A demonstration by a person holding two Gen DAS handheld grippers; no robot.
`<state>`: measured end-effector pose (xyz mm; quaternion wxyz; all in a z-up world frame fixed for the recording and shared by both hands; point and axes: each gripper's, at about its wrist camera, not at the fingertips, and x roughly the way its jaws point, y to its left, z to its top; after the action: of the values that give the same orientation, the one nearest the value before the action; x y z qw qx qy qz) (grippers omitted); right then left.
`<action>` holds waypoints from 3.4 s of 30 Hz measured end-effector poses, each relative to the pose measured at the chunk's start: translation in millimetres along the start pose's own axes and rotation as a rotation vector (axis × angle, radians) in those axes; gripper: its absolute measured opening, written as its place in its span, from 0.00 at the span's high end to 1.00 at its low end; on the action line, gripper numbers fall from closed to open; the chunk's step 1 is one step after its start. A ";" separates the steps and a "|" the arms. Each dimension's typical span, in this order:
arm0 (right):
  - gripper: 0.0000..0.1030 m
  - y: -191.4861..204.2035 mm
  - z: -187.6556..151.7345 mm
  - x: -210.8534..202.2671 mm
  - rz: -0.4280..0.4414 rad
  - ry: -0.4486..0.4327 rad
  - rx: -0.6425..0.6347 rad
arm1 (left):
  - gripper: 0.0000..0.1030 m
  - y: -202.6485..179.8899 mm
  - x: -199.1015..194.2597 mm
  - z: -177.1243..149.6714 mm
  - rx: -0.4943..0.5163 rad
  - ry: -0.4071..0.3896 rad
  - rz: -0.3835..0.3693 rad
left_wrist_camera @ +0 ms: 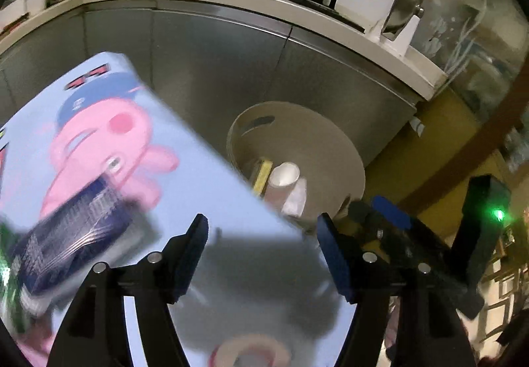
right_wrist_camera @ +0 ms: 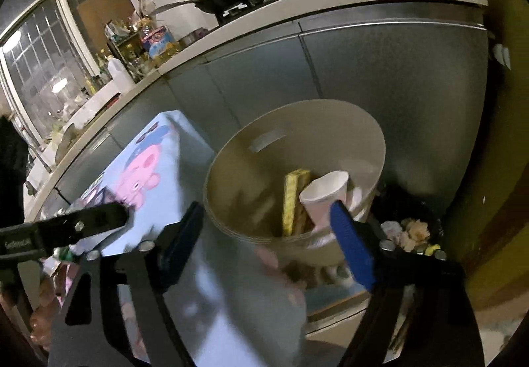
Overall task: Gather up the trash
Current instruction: 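Carry the box and cup over the beige bin and open both grippers, then grasp the dark blue milk carton with the right gripper, then pass the milk carton from the right gripper into the left gripper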
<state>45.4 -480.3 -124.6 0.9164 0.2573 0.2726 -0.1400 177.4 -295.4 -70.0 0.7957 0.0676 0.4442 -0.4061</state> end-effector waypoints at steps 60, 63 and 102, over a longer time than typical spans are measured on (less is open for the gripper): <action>0.42 174.0 -135.3 -24.2 0.365 0.381 -0.040 | 0.32 121.2 -196.9 -277.9 -0.460 -0.115 0.037; 0.43 171.7 -140.9 -25.7 0.388 0.399 -0.013 | 0.32 112.4 -185.1 -270.6 -0.420 -0.083 -0.021; 0.55 328.4 -219.9 -1.7 0.875 0.766 -0.130 | 0.30 247.9 -277.3 -304.1 -0.804 -0.335 0.224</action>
<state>80.2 -87.6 -151.9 0.7392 0.3217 0.4608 0.3713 77.8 173.5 -102.8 0.8588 -0.2659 0.4219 -0.1177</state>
